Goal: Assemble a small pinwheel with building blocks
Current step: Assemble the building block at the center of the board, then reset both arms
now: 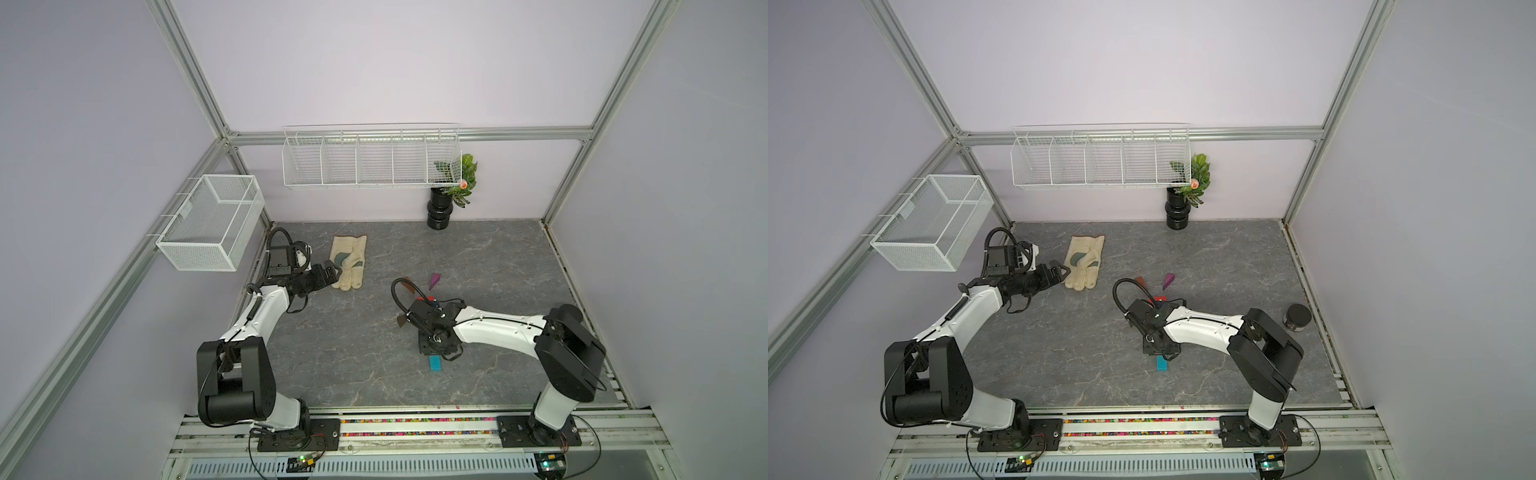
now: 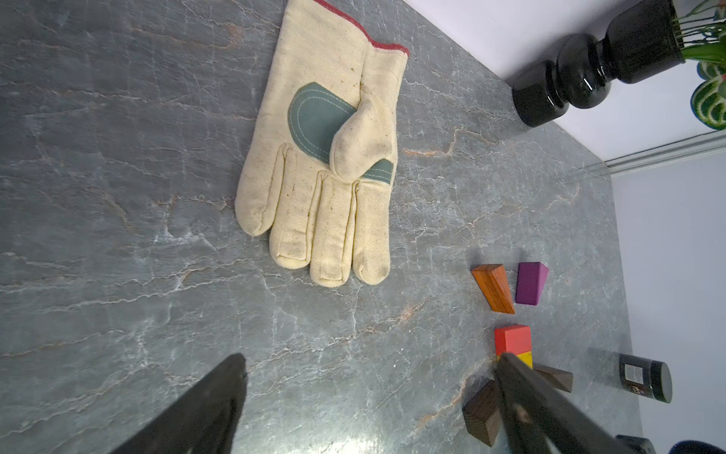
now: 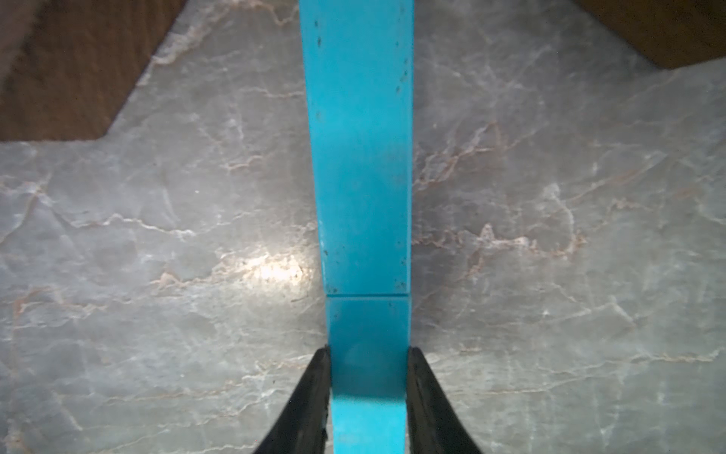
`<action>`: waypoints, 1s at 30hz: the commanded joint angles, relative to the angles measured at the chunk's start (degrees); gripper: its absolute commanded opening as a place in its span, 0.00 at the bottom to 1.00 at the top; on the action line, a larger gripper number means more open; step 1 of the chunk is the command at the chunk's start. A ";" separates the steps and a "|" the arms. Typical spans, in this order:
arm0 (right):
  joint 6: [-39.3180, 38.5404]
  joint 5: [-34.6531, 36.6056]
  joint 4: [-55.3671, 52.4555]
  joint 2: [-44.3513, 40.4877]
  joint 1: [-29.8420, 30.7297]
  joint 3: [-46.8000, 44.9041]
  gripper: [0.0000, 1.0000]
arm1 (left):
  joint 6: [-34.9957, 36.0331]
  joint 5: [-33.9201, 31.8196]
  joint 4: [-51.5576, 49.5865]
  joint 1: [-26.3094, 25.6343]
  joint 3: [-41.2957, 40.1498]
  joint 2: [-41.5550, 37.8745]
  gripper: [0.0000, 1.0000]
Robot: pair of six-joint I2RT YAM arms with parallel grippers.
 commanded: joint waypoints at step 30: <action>-20.39 23.74 0.85 -45.08 -9.15 -11.54 0.88 | 1.02 -13.93 11.30 0.36 -9.01 -12.03 1.00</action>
